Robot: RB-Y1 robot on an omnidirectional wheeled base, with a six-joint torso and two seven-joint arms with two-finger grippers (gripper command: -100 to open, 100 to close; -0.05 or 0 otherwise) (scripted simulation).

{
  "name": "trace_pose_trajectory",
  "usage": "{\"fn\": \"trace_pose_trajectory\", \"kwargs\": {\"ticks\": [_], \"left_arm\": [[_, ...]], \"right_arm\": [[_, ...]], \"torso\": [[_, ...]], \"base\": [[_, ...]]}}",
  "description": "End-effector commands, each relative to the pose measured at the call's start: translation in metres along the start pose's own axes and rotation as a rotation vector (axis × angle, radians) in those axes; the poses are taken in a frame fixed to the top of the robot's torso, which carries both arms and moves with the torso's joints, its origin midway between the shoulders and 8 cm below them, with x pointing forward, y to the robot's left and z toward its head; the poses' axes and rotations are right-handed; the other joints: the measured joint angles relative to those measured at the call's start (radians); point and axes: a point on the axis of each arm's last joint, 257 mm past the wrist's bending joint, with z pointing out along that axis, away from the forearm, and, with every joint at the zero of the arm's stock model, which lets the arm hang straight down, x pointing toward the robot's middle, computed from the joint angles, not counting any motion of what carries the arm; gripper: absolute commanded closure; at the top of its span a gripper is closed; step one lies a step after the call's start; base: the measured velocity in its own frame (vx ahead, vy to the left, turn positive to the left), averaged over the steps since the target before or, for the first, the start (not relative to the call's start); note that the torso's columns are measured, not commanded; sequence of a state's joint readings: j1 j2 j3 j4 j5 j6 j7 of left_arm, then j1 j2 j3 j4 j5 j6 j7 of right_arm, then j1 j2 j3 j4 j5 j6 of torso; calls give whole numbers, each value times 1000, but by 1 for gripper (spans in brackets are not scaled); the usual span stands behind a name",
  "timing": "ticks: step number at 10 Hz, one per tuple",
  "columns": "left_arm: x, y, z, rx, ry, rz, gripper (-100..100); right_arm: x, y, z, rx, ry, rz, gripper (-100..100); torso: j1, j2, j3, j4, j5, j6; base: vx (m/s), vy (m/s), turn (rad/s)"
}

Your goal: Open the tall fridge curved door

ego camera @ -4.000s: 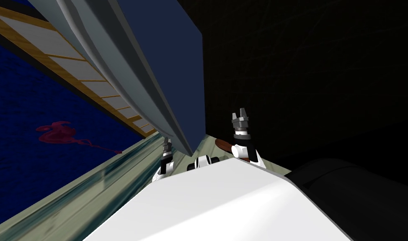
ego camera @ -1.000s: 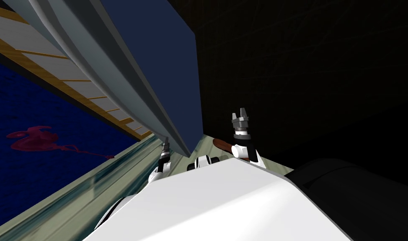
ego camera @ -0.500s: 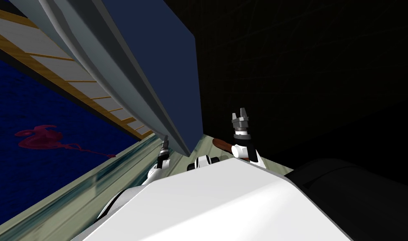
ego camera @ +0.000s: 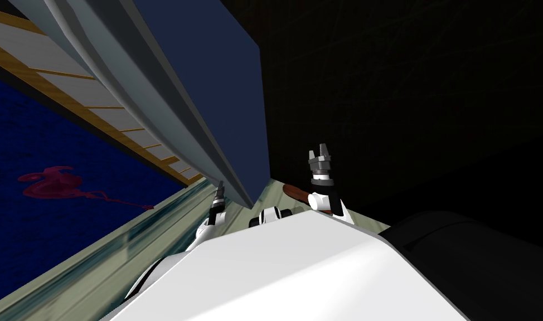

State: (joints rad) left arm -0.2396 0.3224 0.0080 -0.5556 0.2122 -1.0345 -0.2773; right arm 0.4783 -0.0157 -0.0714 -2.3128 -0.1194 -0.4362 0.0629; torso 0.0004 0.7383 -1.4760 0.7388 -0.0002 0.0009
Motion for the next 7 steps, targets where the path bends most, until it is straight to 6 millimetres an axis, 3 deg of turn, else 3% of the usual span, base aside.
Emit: {"fn": "trace_pose_trajectory", "kwargs": {"ticks": [1,2,3,7], "left_arm": [[3,1,-8,5,0,0,100],[3,2,-7,-1,1,2,100],[-9,2,4,3,12,35,-100],[-33,4,24,-8,37,99,-100]], "right_arm": [[0,0,0,0,0,0,0],[0,0,0,0,0,0,0],[0,0,0,0,0,0,0],[0,0,0,0,0,0,0]], "torso": [[-3,2,2,2,-2,1],[-3,2,1,1,-1,0],[-2,0,0,0,-1,-1],[0,-1,0,-1,0,-1]], "base": [[-8,14,-14],[0,0,0],[-25,-37,-22],[-42,-60,-16]]}}
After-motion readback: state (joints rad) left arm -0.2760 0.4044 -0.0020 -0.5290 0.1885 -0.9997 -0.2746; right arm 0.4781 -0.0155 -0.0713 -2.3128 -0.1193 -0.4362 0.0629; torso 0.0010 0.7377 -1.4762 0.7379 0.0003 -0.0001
